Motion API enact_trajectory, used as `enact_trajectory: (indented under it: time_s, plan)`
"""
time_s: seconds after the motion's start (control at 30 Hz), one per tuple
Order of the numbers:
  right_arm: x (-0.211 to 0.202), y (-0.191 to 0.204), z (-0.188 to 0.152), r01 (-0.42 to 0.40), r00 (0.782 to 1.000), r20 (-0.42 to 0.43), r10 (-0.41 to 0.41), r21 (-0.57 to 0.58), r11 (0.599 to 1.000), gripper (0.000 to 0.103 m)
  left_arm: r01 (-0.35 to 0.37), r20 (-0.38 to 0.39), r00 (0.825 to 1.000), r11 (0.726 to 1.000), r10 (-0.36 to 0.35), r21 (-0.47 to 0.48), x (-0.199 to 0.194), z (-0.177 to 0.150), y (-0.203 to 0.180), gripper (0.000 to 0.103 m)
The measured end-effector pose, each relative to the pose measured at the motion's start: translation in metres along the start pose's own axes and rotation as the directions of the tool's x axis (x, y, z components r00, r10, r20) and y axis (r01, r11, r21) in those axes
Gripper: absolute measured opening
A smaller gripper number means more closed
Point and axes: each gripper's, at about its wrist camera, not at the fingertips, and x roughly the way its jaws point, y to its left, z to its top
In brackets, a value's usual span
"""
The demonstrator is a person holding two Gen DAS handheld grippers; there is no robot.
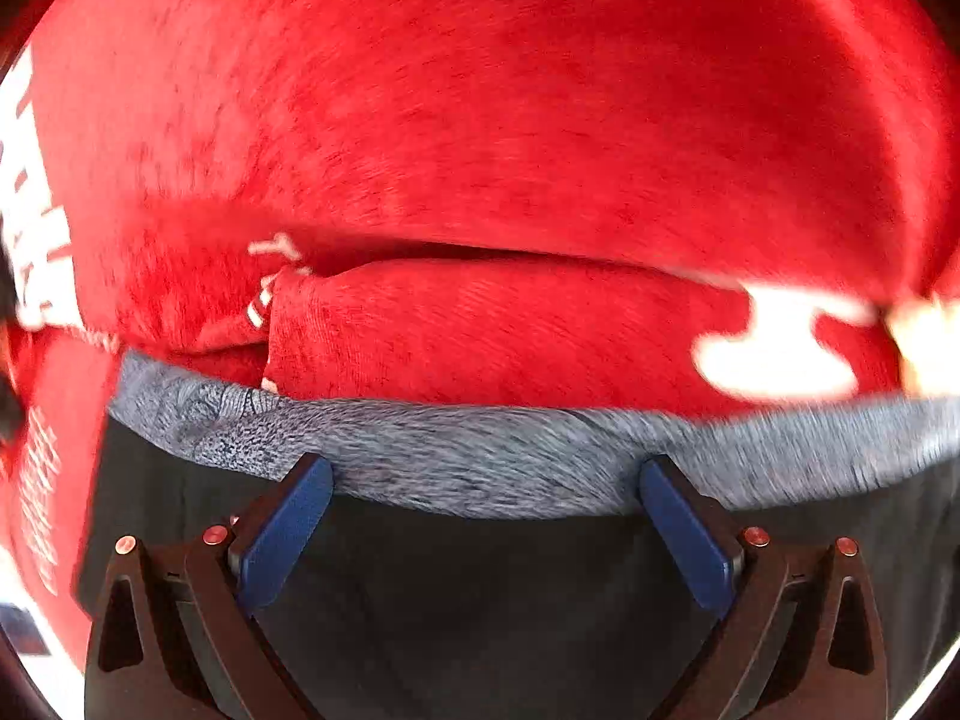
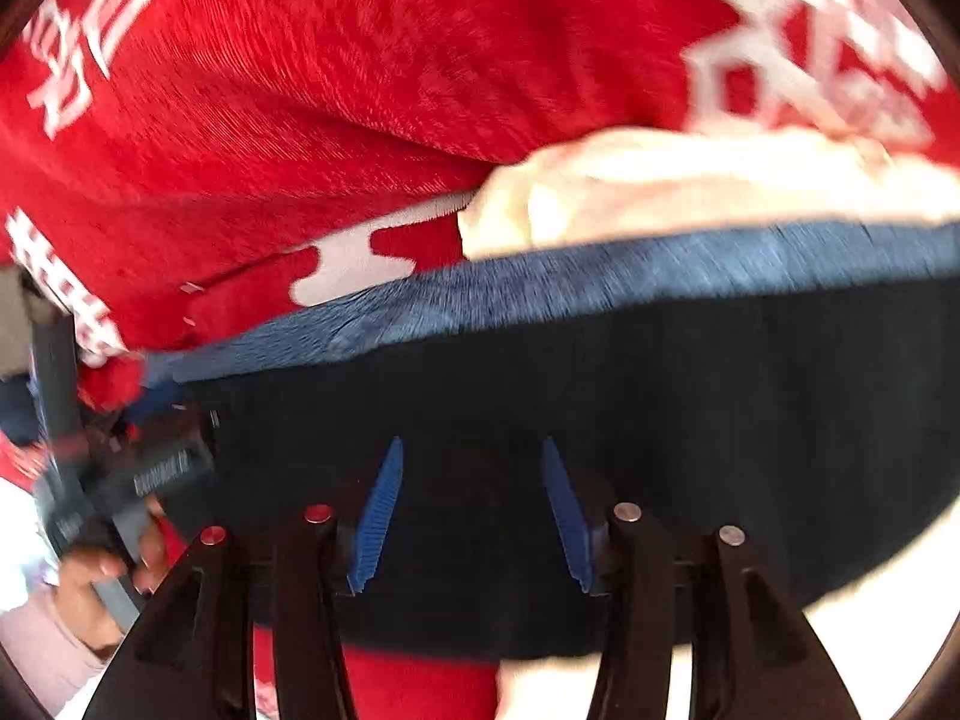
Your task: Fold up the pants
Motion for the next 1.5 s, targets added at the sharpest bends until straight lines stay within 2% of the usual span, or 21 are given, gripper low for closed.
enact_trajectory:
  time_s: [0.07,0.1,0.23,0.3,0.43,0.5,0.53,0.63,0.8,0.9,1.03,1.2,1.37,1.5]
  plan:
    - [0.014,0.000,0.006,0.035,0.999,-0.019,-0.036,-0.035,0.999,0.049,-0.050,-0.004,0.999,0.998,0.050,-0.036,0.008,0.010,0.011,0.103]
    - [0.016,-0.002,0.009,0.041,0.999,-0.007,-0.041,-0.046,0.998,0.045,-0.048,-0.012,0.999,0.998,0.047,-0.051,0.010,0.013,0.015,0.103]
    - [0.008,-0.020,0.014,0.109,0.993,0.057,-0.107,-0.036,0.993,0.045,-0.073,-0.045,0.997,0.994,0.070,-0.076,0.005,0.019,0.029,0.103]
    - [0.003,-0.037,0.017,0.050,0.997,0.051,-0.051,0.028,0.998,0.045,-0.072,-0.036,0.997,0.996,0.070,-0.059,-0.009,0.017,0.030,0.103]
    - [-0.022,-0.042,0.015,0.148,0.985,0.091,-0.149,0.020,0.989,0.048,-0.020,-0.010,1.000,1.000,0.020,0.009,-0.046,0.004,0.014,0.103]
    - [-0.036,-0.051,0.007,0.147,0.984,0.096,-0.150,0.031,0.989,0.048,-0.005,0.004,1.000,0.998,0.004,0.067,-0.068,-0.016,0.002,0.103]
    - [-0.041,-0.055,0.002,0.142,0.985,0.095,-0.146,0.044,0.989,0.048,0.009,0.000,1.000,0.996,-0.009,0.090,-0.077,-0.029,-0.003,0.103]
    - [-0.054,-0.071,-0.022,0.138,0.988,0.061,-0.144,0.091,0.986,0.048,0.066,-0.075,0.996,0.987,-0.055,0.147,-0.094,-0.066,-0.037,0.103]
    - [-0.061,-0.080,-0.082,0.121,0.993,-0.010,-0.120,0.162,0.979,0.048,0.115,-0.127,0.988,0.965,-0.086,0.236,-0.116,-0.106,-0.087,0.103]
    - [-0.067,-0.096,-0.112,0.097,0.995,-0.046,-0.089,0.226,0.969,0.048,0.143,-0.137,0.985,0.953,-0.109,0.269,-0.128,-0.113,-0.111,0.103]
    - [-0.083,-0.124,-0.133,0.092,0.996,-0.040,-0.084,0.289,0.953,0.048,0.168,-0.129,0.982,0.944,-0.136,0.283,-0.139,-0.111,-0.137,0.103]
    - [-0.110,-0.184,-0.130,0.037,0.996,0.058,-0.068,0.417,0.908,0.048,0.179,-0.098,0.983,0.940,-0.156,0.291,-0.147,-0.093,-0.188,0.103]
    - [-0.130,-0.261,-0.108,-0.046,0.981,0.181,-0.073,0.578,0.815,0.048,0.192,-0.067,0.981,0.944,-0.180,0.268,-0.144,-0.076,-0.243,0.103]
    - [-0.127,-0.303,-0.086,-0.045,0.972,0.207,-0.109,0.621,0.782,0.047,0.170,-0.063,0.985,0.954,-0.159,0.246,-0.134,-0.069,-0.276,0.103]
